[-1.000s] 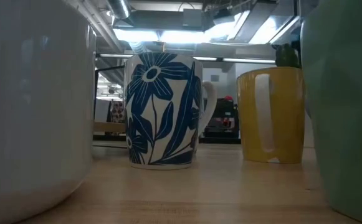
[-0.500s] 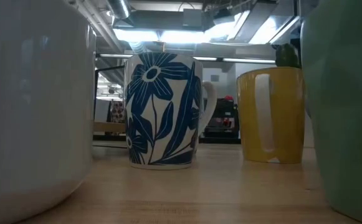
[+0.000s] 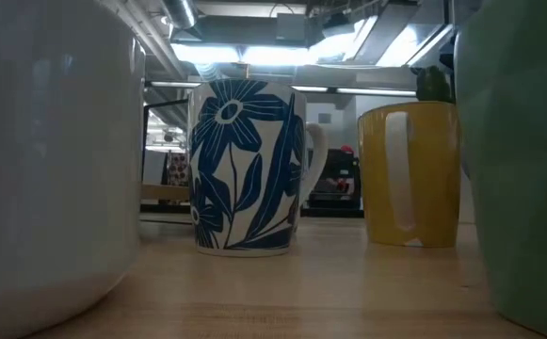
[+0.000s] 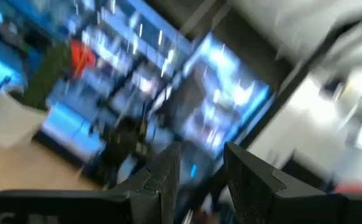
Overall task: Place coffee mugs
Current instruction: Put the white and green mug on the shelf
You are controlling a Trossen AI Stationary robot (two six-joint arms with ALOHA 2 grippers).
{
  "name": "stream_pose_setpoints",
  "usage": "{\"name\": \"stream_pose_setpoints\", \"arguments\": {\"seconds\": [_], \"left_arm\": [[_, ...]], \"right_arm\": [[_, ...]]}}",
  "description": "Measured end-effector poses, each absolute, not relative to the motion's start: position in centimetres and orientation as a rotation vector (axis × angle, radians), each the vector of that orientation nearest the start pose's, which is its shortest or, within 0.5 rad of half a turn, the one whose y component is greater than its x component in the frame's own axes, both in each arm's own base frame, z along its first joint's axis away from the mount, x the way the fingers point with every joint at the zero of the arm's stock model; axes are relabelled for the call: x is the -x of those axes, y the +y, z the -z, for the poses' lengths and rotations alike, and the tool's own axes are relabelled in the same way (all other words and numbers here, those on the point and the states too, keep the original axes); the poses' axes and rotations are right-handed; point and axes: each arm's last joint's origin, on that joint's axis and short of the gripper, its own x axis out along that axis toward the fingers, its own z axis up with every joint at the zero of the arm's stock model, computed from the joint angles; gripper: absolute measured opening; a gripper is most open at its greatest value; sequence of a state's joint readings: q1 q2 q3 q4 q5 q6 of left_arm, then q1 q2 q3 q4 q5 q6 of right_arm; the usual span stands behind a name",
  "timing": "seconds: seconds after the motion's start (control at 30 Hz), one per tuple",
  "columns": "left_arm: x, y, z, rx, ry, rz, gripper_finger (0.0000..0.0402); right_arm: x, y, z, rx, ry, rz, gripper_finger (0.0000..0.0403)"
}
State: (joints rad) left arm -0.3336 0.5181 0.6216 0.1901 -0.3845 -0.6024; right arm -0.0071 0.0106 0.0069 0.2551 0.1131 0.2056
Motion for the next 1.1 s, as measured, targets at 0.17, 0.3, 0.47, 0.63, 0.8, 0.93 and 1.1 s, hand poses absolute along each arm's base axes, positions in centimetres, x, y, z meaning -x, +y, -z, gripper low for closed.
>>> {"name": "stream_pose_setpoints", "arguments": {"seconds": [0.17, 0.3, 0.47, 0.63, 0.8, 0.93, 1.1], "left_arm": [[-15.9, -5.0, -36.5, 0.626, 0.073, 0.126, 0.0124], [-19.0, -7.0, -35.6, 0.616, 0.389, 0.222, 0.0139], [-21.2, -8.7, -33.4, 0.604, 0.687, 0.255, 0.0152], [-23.0, -10.4, -31.3, 0.638, 0.818, 0.296, 0.0162], [-23.7, -12.8, -29.2, 0.705, 0.98, 0.335, 0.0167], [-24.4, -14.2, -27.8, 0.749, 1.046, 0.314, 0.0167], [-25.4, -14.6, -27.1, 0.865, 1.057, 0.267, 0.0167]], "right_arm": [[-9.5, -0.4, -18.7, -0.183, -0.233, 0.1, 0.0143], [-9.6, -0.4, -18.1, -0.18, -0.171, 0.114, 0.0143], [-9.7, -0.4, -17.3, -0.175, -0.089, 0.121, 0.0143], [-9.8, -0.4, -17.0, -0.134, -0.052, 0.116, 0.0143], [-9.8, -0.3, -16.9, -0.095, -0.046, 0.091, 0.0143], [-9.8, -0.2, -16.8, -0.092, -0.034, 0.064, 0.0143], [-9.8, -0.1, -16.7, -0.059, -0.022, 0.029, 0.0143]]}}
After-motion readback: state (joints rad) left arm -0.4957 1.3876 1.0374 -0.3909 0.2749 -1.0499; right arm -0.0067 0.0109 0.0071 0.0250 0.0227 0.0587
